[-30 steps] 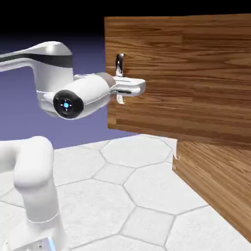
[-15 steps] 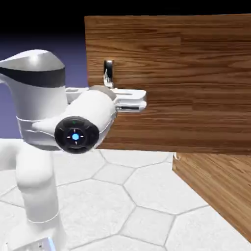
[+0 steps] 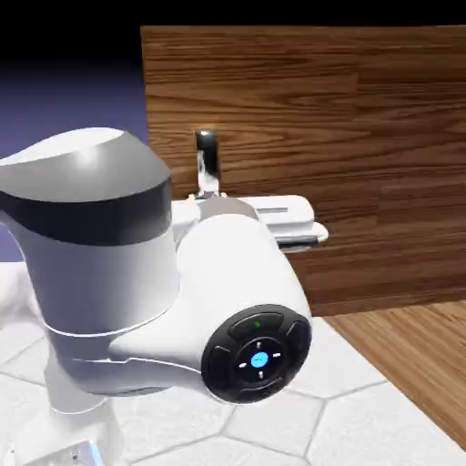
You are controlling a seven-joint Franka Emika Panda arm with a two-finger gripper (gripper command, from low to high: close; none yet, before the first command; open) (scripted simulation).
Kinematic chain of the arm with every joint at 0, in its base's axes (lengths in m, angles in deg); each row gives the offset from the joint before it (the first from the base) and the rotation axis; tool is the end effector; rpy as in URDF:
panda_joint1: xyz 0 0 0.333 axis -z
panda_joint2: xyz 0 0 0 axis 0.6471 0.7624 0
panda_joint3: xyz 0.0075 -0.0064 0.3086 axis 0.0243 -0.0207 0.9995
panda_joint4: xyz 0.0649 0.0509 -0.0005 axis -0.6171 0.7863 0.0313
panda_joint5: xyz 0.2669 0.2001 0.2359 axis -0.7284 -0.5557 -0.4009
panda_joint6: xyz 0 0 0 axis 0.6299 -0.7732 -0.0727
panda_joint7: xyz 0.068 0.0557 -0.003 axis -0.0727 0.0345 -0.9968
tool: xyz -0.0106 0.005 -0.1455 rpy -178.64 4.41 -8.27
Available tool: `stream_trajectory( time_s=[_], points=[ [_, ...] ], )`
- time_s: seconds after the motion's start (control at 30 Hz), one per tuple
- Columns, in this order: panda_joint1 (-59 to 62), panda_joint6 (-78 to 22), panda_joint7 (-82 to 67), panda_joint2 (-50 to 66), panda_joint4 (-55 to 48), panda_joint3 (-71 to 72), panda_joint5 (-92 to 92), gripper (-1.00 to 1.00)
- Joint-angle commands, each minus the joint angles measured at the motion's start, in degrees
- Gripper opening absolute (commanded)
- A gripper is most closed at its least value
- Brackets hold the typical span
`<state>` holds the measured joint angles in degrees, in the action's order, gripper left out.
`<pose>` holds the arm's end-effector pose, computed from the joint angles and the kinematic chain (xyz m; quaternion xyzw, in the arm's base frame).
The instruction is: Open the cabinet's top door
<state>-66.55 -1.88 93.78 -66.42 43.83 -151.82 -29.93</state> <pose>0.1703 -0.3655 0.5761 -0.2068 0.6762 0.6244 0.3318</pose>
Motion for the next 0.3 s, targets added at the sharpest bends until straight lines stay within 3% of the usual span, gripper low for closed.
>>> stream_trajectory(
  time_s=[0.0,0.27],
  points=[
    [-1.78,-1.38,0.49,-0.22,-2.08,-0.90,0.34,-1.00],
    [-15.47,-11.33,5.15,-2.67,-18.70,-6.48,2.02,-1.00]
  ],
)
